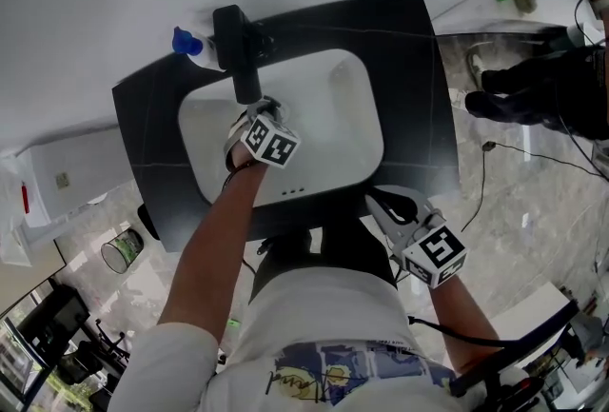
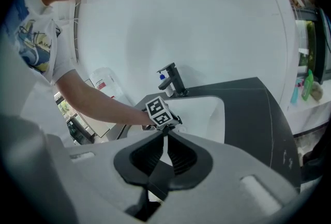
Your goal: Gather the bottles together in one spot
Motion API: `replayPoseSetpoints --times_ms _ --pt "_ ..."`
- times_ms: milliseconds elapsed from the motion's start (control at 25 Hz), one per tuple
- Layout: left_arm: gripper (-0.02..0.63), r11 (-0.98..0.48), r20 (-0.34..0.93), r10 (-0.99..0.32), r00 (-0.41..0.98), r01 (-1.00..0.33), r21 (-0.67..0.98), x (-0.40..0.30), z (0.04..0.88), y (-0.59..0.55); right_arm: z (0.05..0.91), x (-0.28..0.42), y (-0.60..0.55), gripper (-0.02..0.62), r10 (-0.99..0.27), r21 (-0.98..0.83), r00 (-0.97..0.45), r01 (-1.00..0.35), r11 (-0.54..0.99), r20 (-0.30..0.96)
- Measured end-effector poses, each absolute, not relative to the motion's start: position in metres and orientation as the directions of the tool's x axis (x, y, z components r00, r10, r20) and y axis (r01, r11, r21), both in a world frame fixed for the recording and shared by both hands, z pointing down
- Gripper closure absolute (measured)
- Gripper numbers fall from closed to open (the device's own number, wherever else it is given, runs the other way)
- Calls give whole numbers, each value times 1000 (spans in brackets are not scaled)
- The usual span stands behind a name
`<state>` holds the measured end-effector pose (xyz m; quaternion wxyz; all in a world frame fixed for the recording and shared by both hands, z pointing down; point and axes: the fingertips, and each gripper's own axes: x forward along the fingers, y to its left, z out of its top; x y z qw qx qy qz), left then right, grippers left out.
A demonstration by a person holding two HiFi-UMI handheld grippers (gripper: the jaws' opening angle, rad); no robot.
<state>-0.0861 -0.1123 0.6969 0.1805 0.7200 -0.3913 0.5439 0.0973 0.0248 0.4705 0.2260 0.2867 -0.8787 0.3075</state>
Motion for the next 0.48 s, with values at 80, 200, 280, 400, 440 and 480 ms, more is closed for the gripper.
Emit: replayPoseSetpoints --times_ms 80,200,280,400,440,480 --pt "541 -650 942 -325 84 -743 -158 -85 706 -110 471 99 27 571 -370 -415 -731 -648 638 574" --pt "541 -677 958 -282 55 -719 -158 -83 717 -108 472 106 27 571 -380 -413 -724 -659 628 576" --pt "538 -692 966 -255 34 -704 -159 -81 722 -110 473 112 24 571 -388 -411 -719 -666 622 577" --pt "528 -722 979 -204 -7 -674 -155 -81 729 -109 473 114 23 571 -391 -412 -716 -670 617 578" --pt "525 -731 982 -190 -24 -663 -158 -81 731 -110 473 114 22 571 -390 -413 -716 -670 618 579" --pt "522 -742 983 -177 -45 -650 -163 -81 734 -110 473 114 22 571 -389 -414 -717 -668 618 578"
